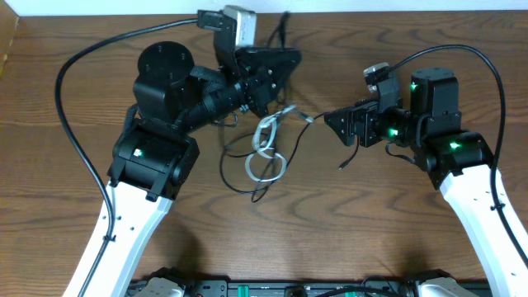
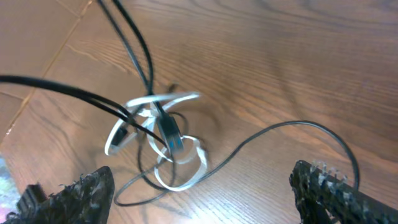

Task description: Untangle cables

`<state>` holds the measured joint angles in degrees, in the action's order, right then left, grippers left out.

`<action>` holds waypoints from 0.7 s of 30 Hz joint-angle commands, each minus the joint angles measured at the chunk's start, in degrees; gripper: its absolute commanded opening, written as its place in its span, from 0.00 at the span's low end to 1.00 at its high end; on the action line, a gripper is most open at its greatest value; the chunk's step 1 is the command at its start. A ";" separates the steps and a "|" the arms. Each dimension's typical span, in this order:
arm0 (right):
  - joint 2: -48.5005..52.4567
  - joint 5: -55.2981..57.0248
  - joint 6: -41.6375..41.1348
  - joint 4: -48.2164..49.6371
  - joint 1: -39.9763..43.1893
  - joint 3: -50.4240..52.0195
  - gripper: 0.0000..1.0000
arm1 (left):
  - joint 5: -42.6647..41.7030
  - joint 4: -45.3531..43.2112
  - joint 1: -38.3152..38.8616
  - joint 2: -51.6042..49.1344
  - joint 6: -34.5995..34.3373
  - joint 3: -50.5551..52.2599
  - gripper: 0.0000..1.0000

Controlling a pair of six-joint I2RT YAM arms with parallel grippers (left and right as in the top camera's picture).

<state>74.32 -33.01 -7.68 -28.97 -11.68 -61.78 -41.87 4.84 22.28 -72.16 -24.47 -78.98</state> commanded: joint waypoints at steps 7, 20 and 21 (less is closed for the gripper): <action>0.57 -1.44 -3.69 2.05 -0.76 -0.35 0.90 | -8.52 -5.88 0.04 0.20 -3.76 -0.61 0.08; 7.23 -5.25 27.52 -6.60 -0.76 -0.35 0.95 | -8.72 -6.64 0.02 0.20 -4.17 -0.61 0.08; 7.39 -5.31 29.99 -6.91 -0.79 -0.35 0.96 | -8.72 -6.64 0.02 0.20 -4.17 -0.61 0.08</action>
<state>81.32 -34.83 8.01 -35.22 -11.99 -61.78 -49.47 -1.15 22.28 -72.23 -28.53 -78.98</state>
